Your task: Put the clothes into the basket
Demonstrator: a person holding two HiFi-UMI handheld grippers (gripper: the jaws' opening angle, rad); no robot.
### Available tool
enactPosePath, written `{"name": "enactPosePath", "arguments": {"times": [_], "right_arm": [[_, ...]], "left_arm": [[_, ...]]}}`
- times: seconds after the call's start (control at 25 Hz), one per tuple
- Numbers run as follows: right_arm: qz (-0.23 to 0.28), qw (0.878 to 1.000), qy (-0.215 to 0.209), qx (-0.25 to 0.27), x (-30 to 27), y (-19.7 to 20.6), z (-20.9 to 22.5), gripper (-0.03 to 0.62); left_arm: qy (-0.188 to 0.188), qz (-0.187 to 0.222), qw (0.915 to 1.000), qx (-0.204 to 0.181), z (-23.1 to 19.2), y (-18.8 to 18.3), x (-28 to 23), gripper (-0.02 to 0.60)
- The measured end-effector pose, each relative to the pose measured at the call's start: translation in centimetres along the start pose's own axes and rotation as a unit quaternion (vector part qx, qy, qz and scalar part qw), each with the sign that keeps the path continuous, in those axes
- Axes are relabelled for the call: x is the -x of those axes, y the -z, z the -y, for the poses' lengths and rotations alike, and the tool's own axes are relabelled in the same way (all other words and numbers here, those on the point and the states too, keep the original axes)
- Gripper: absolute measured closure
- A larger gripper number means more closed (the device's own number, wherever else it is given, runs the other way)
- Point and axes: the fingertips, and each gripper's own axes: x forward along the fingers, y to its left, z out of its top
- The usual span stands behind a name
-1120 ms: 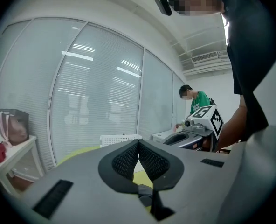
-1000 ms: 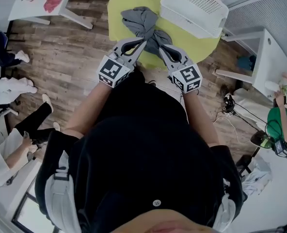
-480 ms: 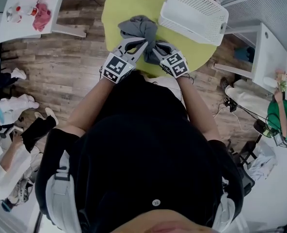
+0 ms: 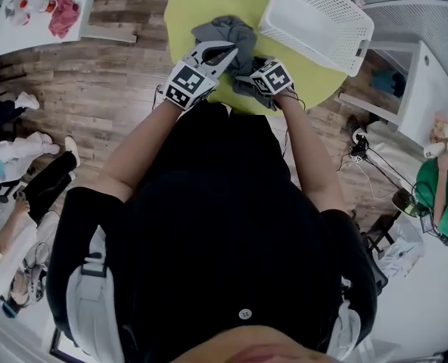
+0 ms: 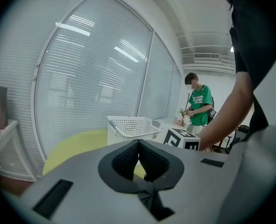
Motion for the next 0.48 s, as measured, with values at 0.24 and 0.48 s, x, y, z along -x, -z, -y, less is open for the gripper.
{"name": "enactPosePath", "arguments": {"times": [0.24,0.48], "right_arm": [[-0.051,0.998,-0.012,0.024,-3.2,1.2,0.4,0.151],[-0.071,0.997,0.011,0.040,-5.3,1.3,1.5,0.148]], "left_arm": [[-0.026,-0.004,0.9995,0.017,-0.4,0.8,0.1,0.571],[-0.048,-0.009,0.9983,0.031,-0.6,2.1,0.9,0.572]]}}
